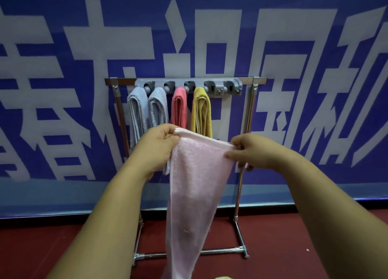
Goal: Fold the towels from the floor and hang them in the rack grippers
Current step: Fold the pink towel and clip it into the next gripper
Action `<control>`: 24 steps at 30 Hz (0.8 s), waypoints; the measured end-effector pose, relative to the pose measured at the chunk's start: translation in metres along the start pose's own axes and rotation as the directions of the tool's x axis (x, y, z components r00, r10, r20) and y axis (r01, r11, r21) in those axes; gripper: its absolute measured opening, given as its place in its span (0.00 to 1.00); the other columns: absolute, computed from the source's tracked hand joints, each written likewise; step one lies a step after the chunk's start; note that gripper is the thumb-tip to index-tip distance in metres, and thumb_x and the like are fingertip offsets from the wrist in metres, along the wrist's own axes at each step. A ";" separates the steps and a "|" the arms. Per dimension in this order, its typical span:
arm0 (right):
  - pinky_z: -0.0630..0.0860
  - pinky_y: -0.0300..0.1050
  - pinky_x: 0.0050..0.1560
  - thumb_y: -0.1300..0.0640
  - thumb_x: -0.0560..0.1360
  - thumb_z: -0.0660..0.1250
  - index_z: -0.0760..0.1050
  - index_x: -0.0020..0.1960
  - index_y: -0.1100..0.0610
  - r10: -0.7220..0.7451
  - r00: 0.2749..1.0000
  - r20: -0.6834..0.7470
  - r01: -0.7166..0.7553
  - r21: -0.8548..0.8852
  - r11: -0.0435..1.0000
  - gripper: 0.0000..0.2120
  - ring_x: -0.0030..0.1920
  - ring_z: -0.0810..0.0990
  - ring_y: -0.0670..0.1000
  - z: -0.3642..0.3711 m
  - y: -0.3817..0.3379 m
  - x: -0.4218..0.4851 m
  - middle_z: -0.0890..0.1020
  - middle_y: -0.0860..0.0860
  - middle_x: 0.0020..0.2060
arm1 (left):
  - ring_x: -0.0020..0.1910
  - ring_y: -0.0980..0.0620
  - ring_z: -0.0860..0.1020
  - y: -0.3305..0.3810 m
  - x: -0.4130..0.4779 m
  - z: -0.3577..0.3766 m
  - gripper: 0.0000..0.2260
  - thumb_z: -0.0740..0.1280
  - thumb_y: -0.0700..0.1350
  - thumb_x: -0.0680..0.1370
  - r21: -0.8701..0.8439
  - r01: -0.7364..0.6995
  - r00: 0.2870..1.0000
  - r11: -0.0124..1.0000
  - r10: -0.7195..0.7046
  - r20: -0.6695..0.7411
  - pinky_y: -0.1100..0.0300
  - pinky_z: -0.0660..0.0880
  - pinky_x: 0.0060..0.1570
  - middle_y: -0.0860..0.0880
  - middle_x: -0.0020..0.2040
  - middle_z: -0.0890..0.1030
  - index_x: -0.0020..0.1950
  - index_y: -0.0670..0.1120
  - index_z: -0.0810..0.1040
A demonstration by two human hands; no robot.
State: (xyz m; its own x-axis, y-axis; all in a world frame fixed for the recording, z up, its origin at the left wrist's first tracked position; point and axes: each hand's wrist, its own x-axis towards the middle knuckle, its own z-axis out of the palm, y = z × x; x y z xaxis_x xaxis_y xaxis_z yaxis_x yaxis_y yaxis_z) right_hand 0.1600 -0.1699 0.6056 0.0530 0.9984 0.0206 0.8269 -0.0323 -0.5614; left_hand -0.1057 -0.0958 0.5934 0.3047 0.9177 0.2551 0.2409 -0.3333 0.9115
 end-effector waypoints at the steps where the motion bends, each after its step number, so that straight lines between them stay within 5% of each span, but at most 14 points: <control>1: 0.84 0.45 0.41 0.48 0.83 0.69 0.79 0.48 0.50 -0.031 0.999 -0.039 0.029 -0.050 0.998 0.07 0.41 0.85 0.50 -0.004 -0.006 0.001 0.85 0.51 0.42 | 0.46 0.54 0.85 0.001 0.001 -0.002 0.11 0.65 0.40 0.86 0.006 0.002 1.000 1.000 -0.002 -0.004 0.49 0.83 0.54 0.52 0.46 0.89 0.55 0.52 0.86; 5: 0.80 0.48 0.43 0.47 0.83 0.67 0.78 0.47 0.49 -0.157 0.971 -0.178 0.136 -0.124 0.983 0.08 0.42 0.82 0.51 -0.025 -0.031 -0.003 0.82 0.51 0.41 | 0.51 0.49 0.86 0.011 0.004 -0.019 0.11 0.65 0.40 0.86 -0.009 -0.049 0.999 0.999 0.049 -0.019 0.46 0.83 0.58 0.50 0.48 0.89 0.57 0.52 0.86; 9: 0.80 0.43 0.42 0.51 0.82 0.71 0.81 0.49 0.53 -0.233 0.889 -0.393 0.295 0.104 0.950 0.06 0.43 0.83 0.49 -0.041 -0.044 -0.004 0.83 0.51 0.42 | 0.48 0.50 0.85 0.022 0.013 -0.034 0.12 0.64 0.38 0.86 -0.122 -0.112 0.993 0.986 0.106 -0.053 0.48 0.83 0.57 0.50 0.47 0.88 0.57 0.50 0.85; 13: 0.80 0.43 0.42 0.51 0.80 0.73 0.79 0.48 0.55 -0.086 0.965 -0.248 0.105 0.066 0.992 0.08 0.43 0.85 0.51 -0.026 -0.030 0.006 0.84 0.52 0.42 | 0.49 0.41 0.84 0.010 0.023 -0.021 0.11 0.67 0.42 0.83 -0.062 -0.047 0.998 0.997 0.045 -0.040 0.32 0.79 0.63 0.40 0.51 0.87 0.53 0.53 0.87; 18: 0.83 0.47 0.48 0.51 0.81 0.72 0.79 0.51 0.54 -0.068 0.936 -0.346 0.111 0.106 0.988 0.07 0.46 0.85 0.52 -0.040 -0.023 0.006 0.84 0.52 0.45 | 0.55 0.38 0.86 0.009 0.032 -0.006 0.08 0.69 0.45 0.82 -0.082 -0.063 0.997 0.995 0.058 -0.059 0.36 0.82 0.62 0.46 0.49 0.89 0.53 0.53 0.87; 24: 0.86 0.53 0.55 0.54 0.82 0.71 0.79 0.54 0.54 -0.056 0.913 -0.404 0.137 0.173 0.975 0.04 0.49 0.86 0.53 -0.053 -0.016 0.004 0.85 0.54 0.49 | 0.57 0.30 0.82 0.017 0.039 0.005 0.09 0.68 0.43 0.84 -0.051 -0.096 0.995 0.994 0.095 -0.029 0.31 0.80 0.60 0.41 0.51 0.87 0.55 0.55 0.86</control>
State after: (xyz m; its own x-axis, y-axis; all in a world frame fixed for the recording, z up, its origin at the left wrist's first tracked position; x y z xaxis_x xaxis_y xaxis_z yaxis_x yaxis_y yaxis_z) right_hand 0.1767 -0.1676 0.6590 0.2278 0.8945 0.3847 0.7167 0.1134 -0.6881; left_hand -0.0855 -0.0665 0.6172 0.2996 0.8878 0.3493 0.1629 -0.4084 0.8982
